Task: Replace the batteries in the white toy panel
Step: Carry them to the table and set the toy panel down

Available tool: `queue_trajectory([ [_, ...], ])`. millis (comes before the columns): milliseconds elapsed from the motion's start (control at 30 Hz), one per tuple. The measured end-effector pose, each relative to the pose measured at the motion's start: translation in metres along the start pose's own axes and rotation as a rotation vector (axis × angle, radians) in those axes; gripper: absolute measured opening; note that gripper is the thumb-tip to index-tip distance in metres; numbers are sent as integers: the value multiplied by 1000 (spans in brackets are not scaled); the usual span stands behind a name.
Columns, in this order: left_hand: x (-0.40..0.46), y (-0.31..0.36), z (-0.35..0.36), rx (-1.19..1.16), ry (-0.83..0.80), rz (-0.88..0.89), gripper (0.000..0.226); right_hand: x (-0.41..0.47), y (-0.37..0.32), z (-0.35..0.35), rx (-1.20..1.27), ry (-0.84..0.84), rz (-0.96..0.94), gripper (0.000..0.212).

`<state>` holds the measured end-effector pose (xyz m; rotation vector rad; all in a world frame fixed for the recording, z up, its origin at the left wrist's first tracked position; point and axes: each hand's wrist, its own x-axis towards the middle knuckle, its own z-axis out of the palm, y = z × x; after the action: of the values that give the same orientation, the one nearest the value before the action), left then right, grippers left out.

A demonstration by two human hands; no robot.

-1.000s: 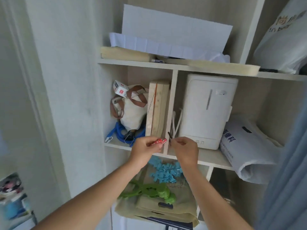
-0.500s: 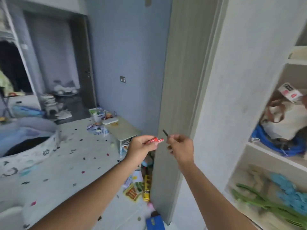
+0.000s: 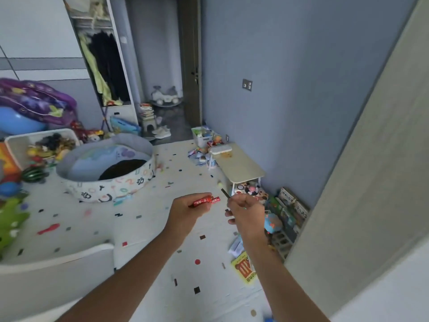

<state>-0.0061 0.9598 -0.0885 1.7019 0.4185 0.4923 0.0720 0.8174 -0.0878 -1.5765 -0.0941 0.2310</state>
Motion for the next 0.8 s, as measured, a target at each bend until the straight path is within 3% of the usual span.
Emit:
queue_trajectory([
  [167, 106, -26, -6, 73, 84, -68, 28, 113, 11, 52, -27, -55, 15, 7],
  [467, 293, -70, -42, 79, 69, -133, 31, 277, 11, 159, -85, -122, 28, 5],
  [800, 554, -107, -95, 116, -45, -76, 33, 483, -12, 301, -127, -8, -30, 4],
])
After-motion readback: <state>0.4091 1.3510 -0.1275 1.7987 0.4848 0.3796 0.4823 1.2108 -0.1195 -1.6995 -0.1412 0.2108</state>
